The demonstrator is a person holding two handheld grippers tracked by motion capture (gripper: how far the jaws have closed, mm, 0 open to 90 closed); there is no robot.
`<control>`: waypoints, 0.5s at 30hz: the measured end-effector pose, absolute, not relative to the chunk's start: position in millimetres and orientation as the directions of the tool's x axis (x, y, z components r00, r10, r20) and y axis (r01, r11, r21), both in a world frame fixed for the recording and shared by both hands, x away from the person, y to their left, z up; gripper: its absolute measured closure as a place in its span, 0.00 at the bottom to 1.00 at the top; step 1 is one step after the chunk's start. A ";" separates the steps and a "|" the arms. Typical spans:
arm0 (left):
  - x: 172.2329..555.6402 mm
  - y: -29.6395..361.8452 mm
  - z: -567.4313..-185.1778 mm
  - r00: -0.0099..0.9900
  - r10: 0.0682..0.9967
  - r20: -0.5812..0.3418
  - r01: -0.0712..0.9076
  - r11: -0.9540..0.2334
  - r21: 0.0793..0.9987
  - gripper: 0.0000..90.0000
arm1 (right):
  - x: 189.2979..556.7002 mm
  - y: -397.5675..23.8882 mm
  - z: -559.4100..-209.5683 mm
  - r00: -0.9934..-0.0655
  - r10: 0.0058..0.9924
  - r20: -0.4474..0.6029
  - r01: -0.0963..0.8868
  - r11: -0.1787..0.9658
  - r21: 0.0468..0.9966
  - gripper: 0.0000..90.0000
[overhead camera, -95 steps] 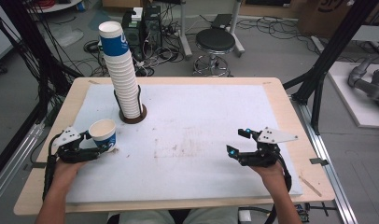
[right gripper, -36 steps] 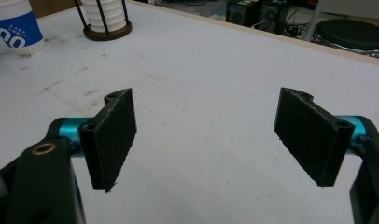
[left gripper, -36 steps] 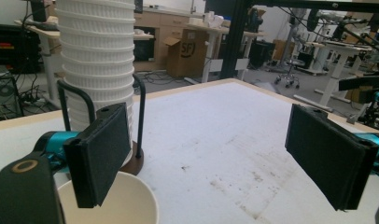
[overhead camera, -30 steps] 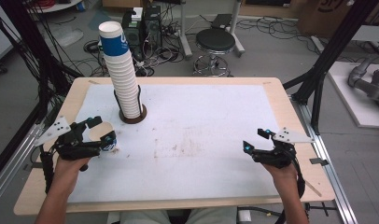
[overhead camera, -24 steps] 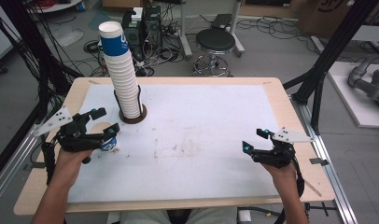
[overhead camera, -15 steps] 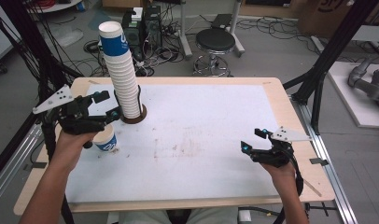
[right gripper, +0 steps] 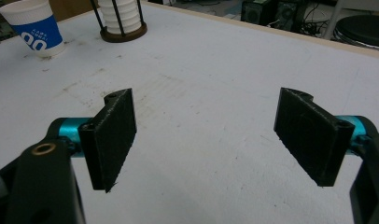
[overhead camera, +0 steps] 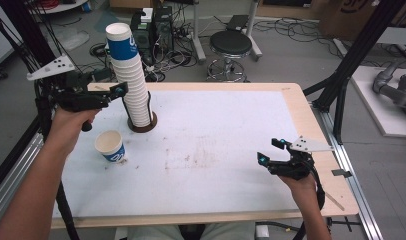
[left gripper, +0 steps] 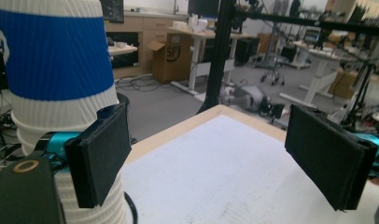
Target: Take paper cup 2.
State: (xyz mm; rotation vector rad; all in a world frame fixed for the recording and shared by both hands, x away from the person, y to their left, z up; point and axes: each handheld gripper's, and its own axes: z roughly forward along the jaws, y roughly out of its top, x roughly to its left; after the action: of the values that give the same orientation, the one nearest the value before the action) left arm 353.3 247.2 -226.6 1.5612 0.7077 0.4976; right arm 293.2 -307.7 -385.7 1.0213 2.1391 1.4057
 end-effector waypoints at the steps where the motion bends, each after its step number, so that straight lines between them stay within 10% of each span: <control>1: 355.0 247.9 -224.5 0.714 0.694 -0.095 0.149 -0.018 0.989 0.16 | 293.1 -307.9 -385.6 -0.662 0.746 0.072 0.363 0.234 0.902 0.24; 15: 390.2 254.4 -201.3 0.632 0.773 -0.055 0.159 -0.060 0.986 0.16 | 292.7 -308.8 -386.5 -0.674 0.735 0.073 0.357 0.237 0.904 0.24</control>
State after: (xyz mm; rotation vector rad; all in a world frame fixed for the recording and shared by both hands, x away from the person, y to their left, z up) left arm 390.2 254.4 -201.3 1.5817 0.7949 0.6006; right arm 292.7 -308.8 -386.5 1.0058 2.1486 1.4172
